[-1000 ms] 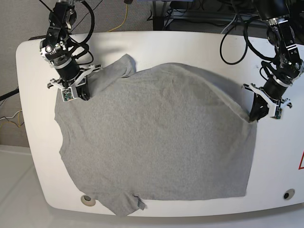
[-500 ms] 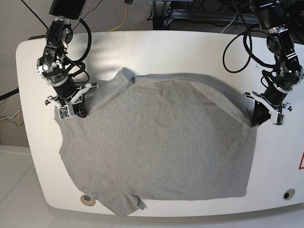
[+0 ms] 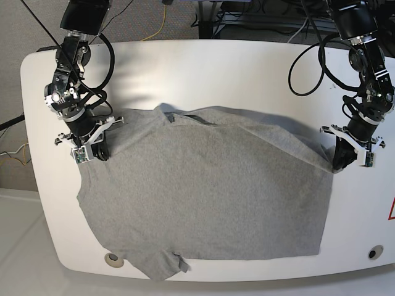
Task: Fold the T-shirt properly
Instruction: 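Pull both grippers toward the hem, folding the shoulder edge over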
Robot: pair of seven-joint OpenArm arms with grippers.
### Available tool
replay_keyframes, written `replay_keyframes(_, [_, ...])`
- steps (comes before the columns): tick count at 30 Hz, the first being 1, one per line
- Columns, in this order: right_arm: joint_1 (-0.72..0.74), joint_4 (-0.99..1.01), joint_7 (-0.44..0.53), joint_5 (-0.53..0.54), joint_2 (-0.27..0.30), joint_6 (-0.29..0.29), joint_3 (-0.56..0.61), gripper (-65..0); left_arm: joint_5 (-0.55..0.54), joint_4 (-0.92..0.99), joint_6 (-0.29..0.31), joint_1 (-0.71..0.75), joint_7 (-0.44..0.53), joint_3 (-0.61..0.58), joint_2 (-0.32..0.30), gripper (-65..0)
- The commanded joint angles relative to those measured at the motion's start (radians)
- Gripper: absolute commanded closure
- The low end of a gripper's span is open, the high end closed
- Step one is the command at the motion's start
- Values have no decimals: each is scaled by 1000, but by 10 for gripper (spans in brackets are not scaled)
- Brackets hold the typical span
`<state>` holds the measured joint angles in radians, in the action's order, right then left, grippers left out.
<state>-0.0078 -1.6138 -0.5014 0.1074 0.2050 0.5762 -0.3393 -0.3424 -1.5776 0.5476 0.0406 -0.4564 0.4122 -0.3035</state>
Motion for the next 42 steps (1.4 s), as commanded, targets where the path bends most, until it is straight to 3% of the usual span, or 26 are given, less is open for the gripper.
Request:
replay_keyframes(1, [28,3,28,6,16,-8,-3,0,-20,-10,-9,-24,28,7,-17,0])
replay_keyframes(20, [165,218,46,31,46,-10,-9,0,-10,140,8,-108,38,10,-20,0])
replay_keyframes(28, [224,311,68,52,73,-8,-11,0,-10,162,-10,-121,28,9,-17,0])
replay_keyframes(34, [272,361,71,59,77,-10,-4,0,6,189,-49,-142,22,5,-21,0])
replay_keyframes(42, [311,412,79,51,69,-16,0,0,6,211,-55,-156,27,0,-23,0])
